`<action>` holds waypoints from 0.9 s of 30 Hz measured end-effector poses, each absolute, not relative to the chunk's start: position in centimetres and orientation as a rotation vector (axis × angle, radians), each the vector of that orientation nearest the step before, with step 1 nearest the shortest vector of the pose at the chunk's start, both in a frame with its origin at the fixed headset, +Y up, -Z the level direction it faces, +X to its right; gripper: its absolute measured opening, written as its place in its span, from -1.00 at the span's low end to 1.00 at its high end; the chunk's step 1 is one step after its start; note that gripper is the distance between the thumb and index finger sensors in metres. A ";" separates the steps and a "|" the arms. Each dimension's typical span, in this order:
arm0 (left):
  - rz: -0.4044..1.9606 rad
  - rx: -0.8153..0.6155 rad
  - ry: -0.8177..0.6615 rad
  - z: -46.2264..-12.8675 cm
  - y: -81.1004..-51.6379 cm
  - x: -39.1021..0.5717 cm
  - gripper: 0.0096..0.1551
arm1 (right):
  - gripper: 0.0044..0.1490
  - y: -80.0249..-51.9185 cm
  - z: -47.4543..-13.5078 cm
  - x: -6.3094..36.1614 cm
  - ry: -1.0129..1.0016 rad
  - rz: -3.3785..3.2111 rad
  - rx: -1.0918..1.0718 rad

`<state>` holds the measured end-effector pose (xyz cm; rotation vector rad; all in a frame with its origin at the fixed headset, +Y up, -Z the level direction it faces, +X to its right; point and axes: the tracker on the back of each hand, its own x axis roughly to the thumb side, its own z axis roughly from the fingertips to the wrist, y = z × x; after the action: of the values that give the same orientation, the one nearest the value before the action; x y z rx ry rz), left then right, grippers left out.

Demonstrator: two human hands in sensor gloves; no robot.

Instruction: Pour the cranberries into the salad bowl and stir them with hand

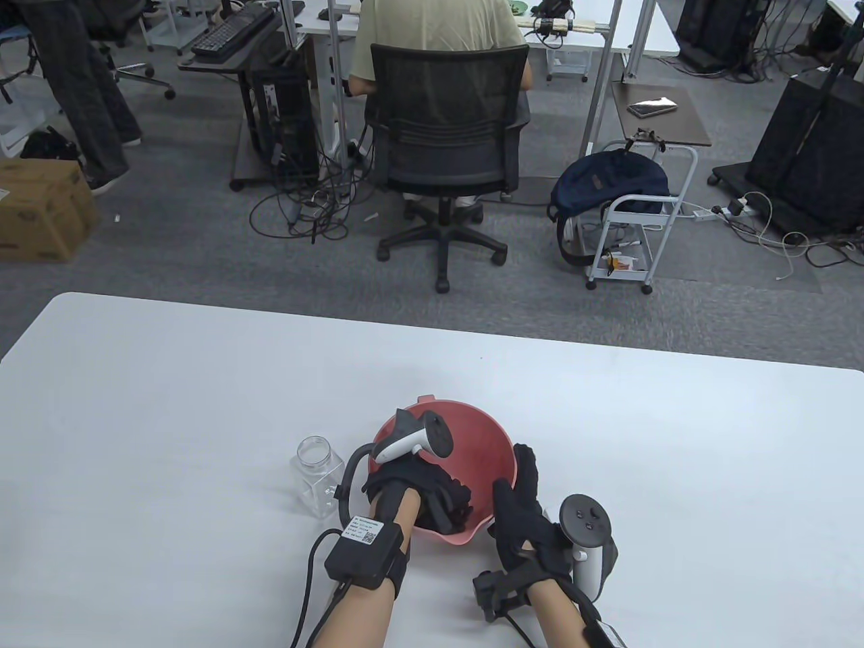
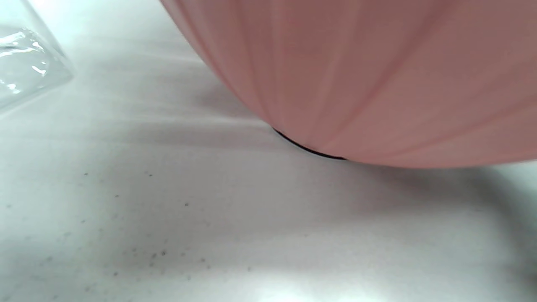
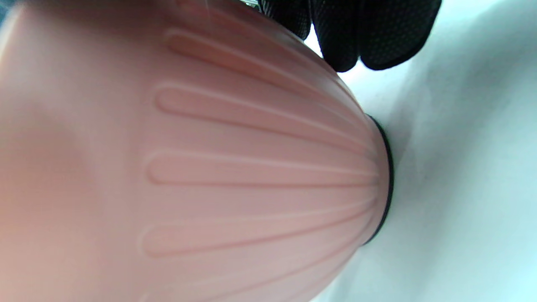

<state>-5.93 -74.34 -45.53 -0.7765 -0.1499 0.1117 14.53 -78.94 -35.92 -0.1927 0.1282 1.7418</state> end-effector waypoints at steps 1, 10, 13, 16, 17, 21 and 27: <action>0.113 -0.776 -0.153 -45.6 -74.4 -5.9 -0.39 | -0.07 -79.0 -35.9 14.5 0.128 1.743 -0.192; 0.147 -0.764 -0.208 -45.6 -74.4 -5.9 -0.39 | -0.06 -79.0 -35.9 14.4 0.129 1.747 -0.187; 0.162 -0.754 -0.228 -45.6 -74.3 -5.9 -0.37 | -0.07 -79.0 -35.9 14.4 0.128 1.749 -0.188; 0.176 -0.747 -0.244 -45.6 -74.3 -5.9 -0.38 | -0.06 -79.0 -35.9 14.4 0.127 1.752 -0.187; 0.182 -0.746 -0.246 -45.6 -74.3 -5.9 -0.38 | -0.06 -79.0 -35.9 14.4 0.125 1.751 -0.187; 0.198 -0.739 -0.258 -45.6 -74.3 -5.9 -0.37 | -0.07 -79.0 -35.9 14.4 0.124 1.753 -0.184; 0.232 -0.723 -0.279 -45.7 -74.3 -6.0 -0.34 | -0.06 -79.0 -35.9 14.3 0.123 1.754 -0.183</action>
<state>-5.97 -74.32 -45.66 -0.7232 -0.2791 0.2316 14.34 -78.98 -35.94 -0.1830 0.1232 1.7540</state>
